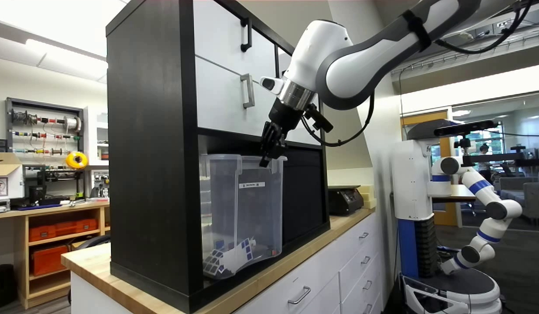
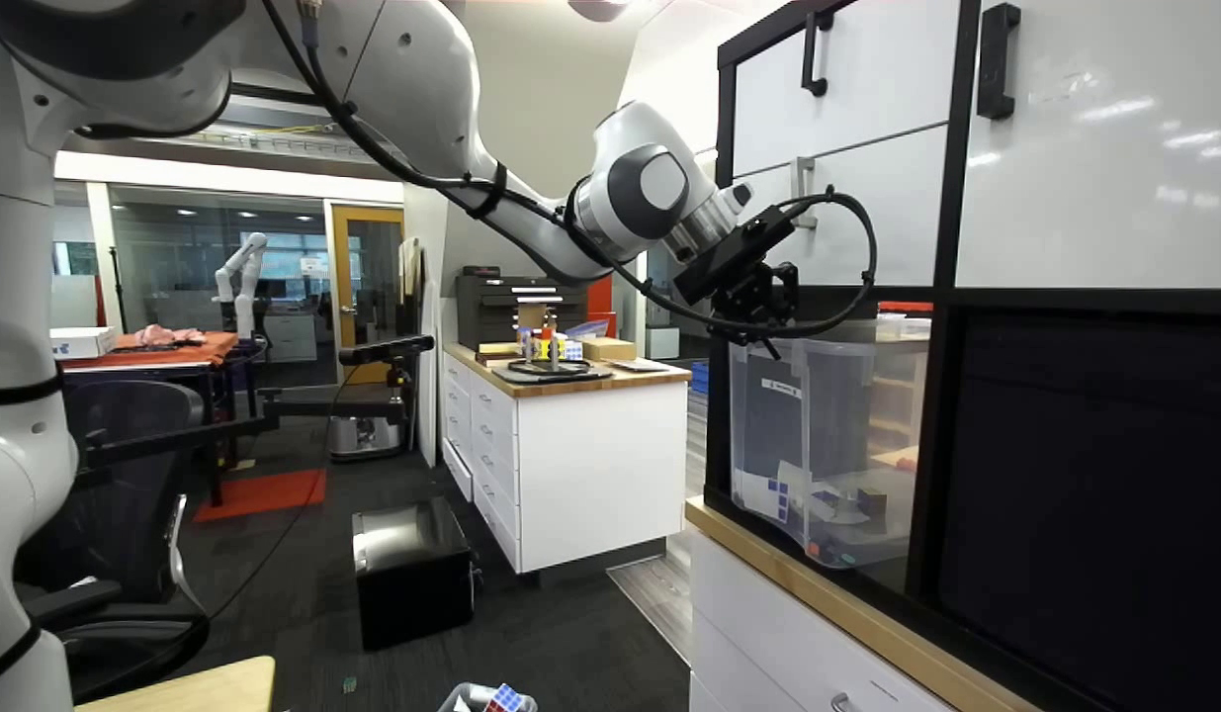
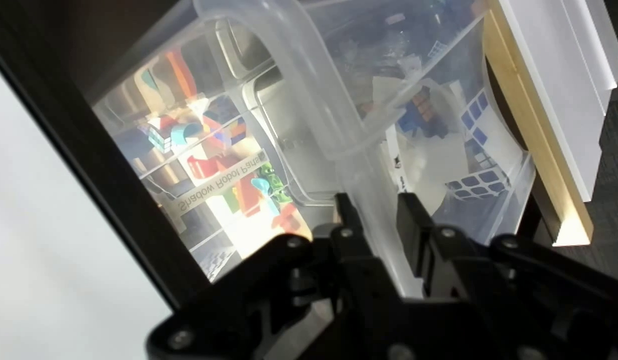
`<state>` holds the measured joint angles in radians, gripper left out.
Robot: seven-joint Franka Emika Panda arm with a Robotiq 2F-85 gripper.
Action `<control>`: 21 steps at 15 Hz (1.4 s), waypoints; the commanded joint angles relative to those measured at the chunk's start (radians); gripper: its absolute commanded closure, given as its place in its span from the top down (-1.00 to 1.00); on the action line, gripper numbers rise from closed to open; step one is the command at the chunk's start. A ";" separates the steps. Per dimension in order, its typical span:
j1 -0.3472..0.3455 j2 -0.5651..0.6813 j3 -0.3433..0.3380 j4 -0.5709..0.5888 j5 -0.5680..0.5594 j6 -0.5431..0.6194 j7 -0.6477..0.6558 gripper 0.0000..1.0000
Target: Pull out the basket.
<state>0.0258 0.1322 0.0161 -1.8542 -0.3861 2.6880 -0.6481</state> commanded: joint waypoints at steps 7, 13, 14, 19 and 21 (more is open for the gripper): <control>-0.017 -0.155 -0.005 -0.131 -0.001 -0.029 -0.060 -0.88; -0.015 -0.281 -0.017 -0.268 -0.006 -0.021 -0.092 -0.89; -0.014 -0.304 -0.020 -0.293 -0.003 -0.020 -0.095 -0.89; -0.009 -0.388 -0.032 -0.377 0.002 -0.022 -0.094 0.23; -0.006 -0.417 -0.040 -0.392 0.005 -0.021 -0.092 0.49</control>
<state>0.0220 -0.2035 -0.0152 -2.1883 -0.3842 2.6765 -0.7389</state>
